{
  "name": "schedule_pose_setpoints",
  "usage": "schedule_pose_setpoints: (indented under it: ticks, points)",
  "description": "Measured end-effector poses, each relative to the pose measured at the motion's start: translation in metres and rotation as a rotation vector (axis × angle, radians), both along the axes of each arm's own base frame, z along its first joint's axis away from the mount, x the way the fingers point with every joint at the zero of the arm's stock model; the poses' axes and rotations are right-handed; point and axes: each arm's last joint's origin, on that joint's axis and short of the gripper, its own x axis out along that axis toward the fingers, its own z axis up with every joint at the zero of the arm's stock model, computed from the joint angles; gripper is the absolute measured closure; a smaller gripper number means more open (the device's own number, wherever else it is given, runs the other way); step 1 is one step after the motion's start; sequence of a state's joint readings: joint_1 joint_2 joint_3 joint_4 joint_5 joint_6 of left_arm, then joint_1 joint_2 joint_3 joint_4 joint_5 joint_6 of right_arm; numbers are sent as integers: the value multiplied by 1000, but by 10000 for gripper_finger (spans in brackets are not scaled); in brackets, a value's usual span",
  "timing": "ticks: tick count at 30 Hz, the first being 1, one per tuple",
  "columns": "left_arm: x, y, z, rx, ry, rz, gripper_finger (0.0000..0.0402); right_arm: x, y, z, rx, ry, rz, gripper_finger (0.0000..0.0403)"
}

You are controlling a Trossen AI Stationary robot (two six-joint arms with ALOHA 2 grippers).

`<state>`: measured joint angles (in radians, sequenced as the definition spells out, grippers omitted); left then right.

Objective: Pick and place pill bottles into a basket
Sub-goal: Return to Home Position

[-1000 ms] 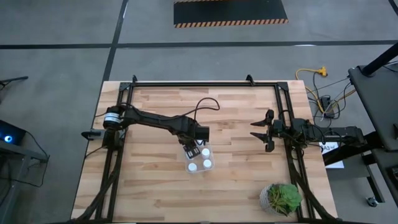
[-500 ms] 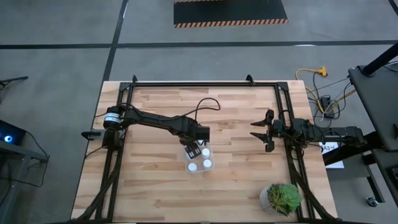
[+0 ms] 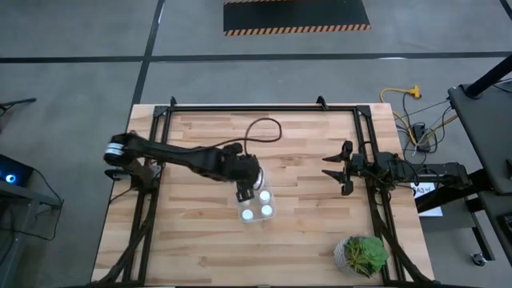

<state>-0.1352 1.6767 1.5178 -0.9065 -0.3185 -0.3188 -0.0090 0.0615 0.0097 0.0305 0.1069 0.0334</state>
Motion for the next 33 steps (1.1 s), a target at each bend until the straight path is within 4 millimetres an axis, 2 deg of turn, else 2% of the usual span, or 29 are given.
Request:
schedule_pose_setpoints:
  ticks: [3,7,15,21,24,29,33]
  points:
    - [-18,-7,23,100,-109,-20,199,0,0,0,0,0,1,209]
    - [-48,-12,49,94,-231,-57,199,0,0,0,0,-1,1,209]
    - [-97,-5,83,53,-368,-65,198,0,0,0,0,-2,2,209]
    - [-119,-2,97,47,-432,-80,198,0,0,0,0,-2,2,209]
    - [-128,0,102,91,-499,-142,198,0,0,0,0,-2,2,209]
    - [-144,-1,101,120,-704,-370,198,0,0,0,0,-2,2,209]
    - [-164,2,90,91,-886,-403,198,0,0,0,0,-2,1,209]
